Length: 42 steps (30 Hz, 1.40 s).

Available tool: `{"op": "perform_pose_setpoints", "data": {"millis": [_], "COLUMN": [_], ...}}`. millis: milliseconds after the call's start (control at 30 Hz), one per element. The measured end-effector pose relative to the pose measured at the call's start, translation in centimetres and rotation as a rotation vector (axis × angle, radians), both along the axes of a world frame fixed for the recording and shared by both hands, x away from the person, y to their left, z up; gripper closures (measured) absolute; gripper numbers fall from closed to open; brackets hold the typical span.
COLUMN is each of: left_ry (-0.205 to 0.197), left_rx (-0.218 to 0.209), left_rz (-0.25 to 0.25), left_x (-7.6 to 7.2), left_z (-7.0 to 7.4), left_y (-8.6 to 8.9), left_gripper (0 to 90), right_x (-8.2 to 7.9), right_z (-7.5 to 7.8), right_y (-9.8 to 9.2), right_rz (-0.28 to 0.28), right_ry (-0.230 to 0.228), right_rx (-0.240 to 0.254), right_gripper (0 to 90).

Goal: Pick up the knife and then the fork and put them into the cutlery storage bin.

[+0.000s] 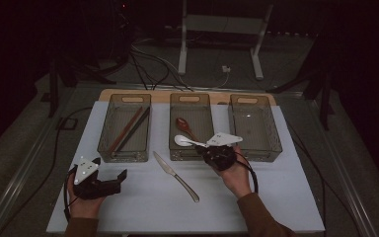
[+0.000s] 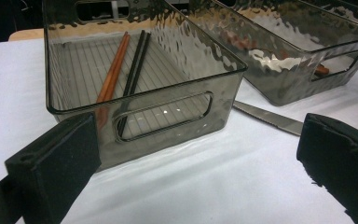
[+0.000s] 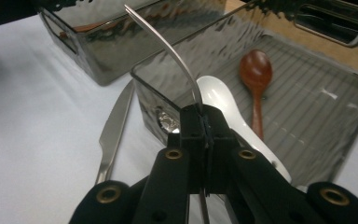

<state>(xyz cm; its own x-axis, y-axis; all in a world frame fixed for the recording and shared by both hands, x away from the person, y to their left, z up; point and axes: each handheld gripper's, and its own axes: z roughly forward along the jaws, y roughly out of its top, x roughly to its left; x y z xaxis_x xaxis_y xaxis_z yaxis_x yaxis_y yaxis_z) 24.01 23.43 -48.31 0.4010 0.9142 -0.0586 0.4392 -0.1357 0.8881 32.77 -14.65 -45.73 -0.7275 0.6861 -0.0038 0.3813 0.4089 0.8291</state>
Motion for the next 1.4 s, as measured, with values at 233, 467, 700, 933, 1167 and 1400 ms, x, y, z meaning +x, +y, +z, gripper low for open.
{"op": "perform_pose_setpoints", "data": {"millis": [233, 467, 700, 933, 1167, 1400], "left_ry": [-0.001, -0.001, -0.001, -0.001, -0.001, 0.0], "left_rx": [-0.003, -0.001, -0.003, -0.003, -0.005, -0.006], "left_rz": [0.0, -0.002, -0.004, -0.004, -0.005, -0.006], "left_x": [0.0, 0.1, 0.1, 0.1, 0.1, 0.2], "left_z": [0.0, 0.0, 0.0, 0.0, 0.0, 0.0], "left_y": [0.0, 0.0, -0.1, -0.1, -0.1, -0.2], "left_gripper": [0.6, 0.6, 0.6, 0.6, 0.6, 0.6], "right_x": [0.0, -0.1, -0.1, -0.1, -0.1, 0.1], "right_z": [0.3, 0.7, 1.2, 1.9, 3.1, 4.4], "right_y": [-1.1, -2.0, -3.0, -4.1, -5.3, -6.6], "right_rz": [-0.023, -0.058, -0.091, -0.125, -0.163, -0.202], "right_ry": [0.003, 0.001, -0.009, -0.014, -0.029, -0.041], "right_rx": [0.008, 0.031, 0.044, 0.061, 0.076, 0.082], "right_gripper": [89.5, 89.6, 89.6, 89.5, 89.5, 89.6]}}
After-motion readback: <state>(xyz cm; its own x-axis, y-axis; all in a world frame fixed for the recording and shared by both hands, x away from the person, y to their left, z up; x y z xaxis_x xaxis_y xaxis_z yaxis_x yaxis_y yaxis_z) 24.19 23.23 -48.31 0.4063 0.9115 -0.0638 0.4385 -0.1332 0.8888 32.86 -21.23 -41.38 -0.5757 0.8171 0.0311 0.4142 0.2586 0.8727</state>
